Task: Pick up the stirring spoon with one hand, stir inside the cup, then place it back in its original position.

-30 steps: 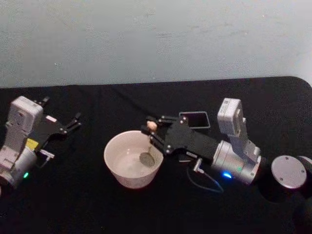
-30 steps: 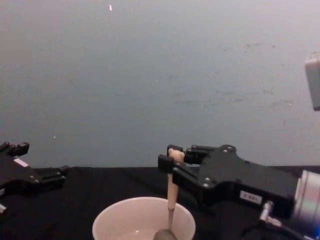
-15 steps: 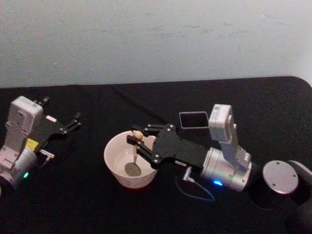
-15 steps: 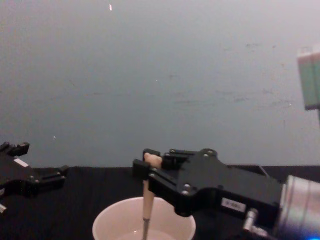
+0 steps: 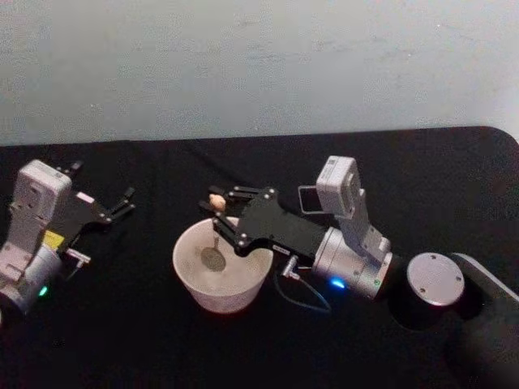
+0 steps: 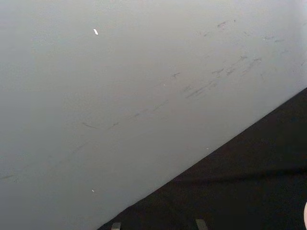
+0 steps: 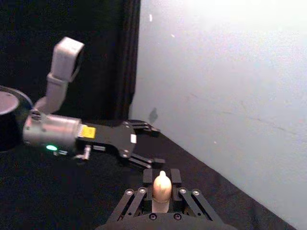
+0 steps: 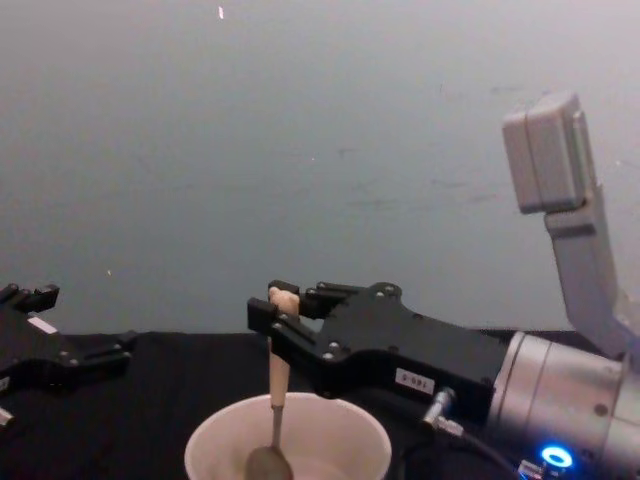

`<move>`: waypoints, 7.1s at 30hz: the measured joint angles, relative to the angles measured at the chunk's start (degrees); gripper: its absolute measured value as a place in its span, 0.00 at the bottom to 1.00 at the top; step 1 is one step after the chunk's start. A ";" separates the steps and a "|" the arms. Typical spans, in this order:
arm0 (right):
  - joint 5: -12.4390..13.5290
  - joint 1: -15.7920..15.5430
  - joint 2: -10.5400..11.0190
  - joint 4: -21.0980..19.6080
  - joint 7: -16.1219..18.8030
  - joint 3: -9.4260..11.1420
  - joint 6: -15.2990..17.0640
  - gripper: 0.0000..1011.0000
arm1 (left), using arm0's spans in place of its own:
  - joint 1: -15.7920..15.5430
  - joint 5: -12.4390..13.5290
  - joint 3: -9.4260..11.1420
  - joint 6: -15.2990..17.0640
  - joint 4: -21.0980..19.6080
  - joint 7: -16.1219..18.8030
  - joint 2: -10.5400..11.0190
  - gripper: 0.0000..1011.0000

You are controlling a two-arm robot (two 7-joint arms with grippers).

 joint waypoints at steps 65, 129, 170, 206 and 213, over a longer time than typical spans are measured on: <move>6.57 -3.73 6.21 -18.80 -6.59 10.78 10.55 0.21 | 0.00 0.00 0.00 0.00 0.00 0.00 0.00 0.99; 6.52 -13.54 7.33 -20.23 -16.07 14.70 17.98 0.21 | 0.00 0.00 0.00 0.00 0.00 0.00 0.00 0.99; 4.28 -13.37 5.73 -17.14 -16.47 15.02 19.83 0.21 | 0.00 0.00 0.00 0.00 0.00 0.00 0.00 0.99; 5.67 -12.63 4.62 -18.10 -16.23 16.77 16.46 0.99 | 0.00 0.00 0.00 0.00 0.00 0.00 0.00 0.99; 4.34 -10.96 1.84 -18.47 -21.62 21.46 10.82 0.99 | 0.00 0.00 0.00 0.00 0.00 0.00 0.00 0.99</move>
